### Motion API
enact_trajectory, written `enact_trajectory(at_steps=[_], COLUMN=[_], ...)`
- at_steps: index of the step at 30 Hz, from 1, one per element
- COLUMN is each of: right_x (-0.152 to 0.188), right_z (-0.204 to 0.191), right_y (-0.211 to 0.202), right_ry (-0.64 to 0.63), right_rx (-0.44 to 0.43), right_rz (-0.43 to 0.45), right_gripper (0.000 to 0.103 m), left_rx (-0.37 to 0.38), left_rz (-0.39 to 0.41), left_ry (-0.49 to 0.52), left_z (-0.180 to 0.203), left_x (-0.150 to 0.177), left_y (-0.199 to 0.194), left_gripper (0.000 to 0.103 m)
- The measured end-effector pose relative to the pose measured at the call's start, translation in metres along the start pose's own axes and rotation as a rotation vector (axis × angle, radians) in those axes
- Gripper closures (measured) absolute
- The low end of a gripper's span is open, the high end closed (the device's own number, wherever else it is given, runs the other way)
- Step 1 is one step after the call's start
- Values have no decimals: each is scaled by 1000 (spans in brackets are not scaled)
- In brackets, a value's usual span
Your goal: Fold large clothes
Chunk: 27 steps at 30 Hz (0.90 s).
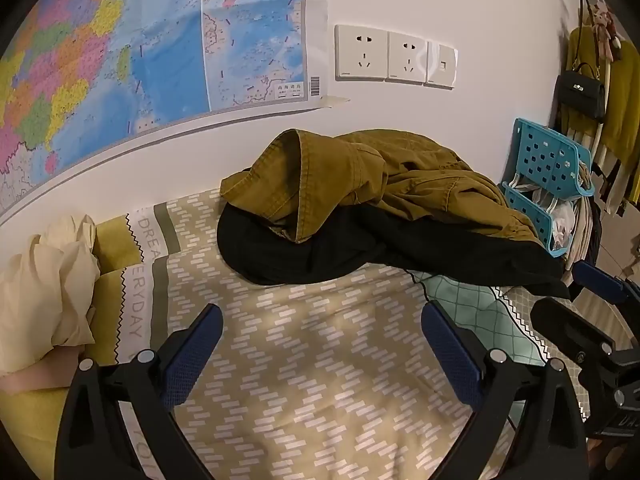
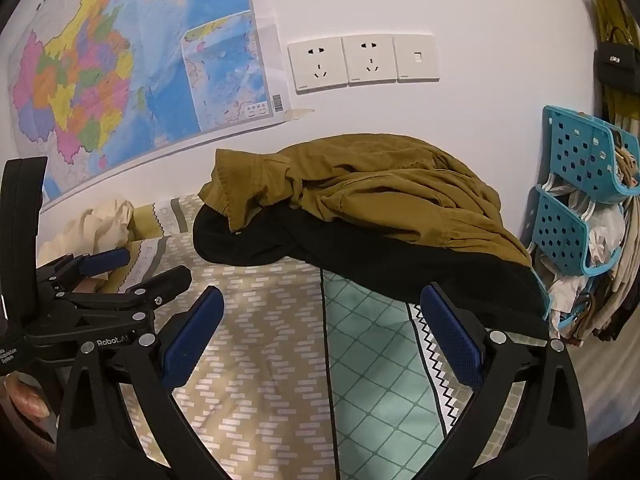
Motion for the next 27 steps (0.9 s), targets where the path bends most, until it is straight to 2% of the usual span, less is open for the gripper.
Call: enact_trajectory(at_steps=[27], right_x=[0], right_z=[-6], right_y=[5], right_ry=[-4], right_rx=[1], right_rz=[-7], right_gripper=[6], left_rx=[0], left_rz=[7], left_ry=[7], left_z=[6], left_x=[1], left_y=[1], left_gripper=[7])
Point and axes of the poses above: each gripper's, at about its wrist camera, not at the fingertips, and y roughly the way its jaws point, z to its right, x to its underside, the point moved 8 cm from there along y, roughly the way its jaws point, and after that the axes turned 15 degrees about y, right-handed, at the moved point
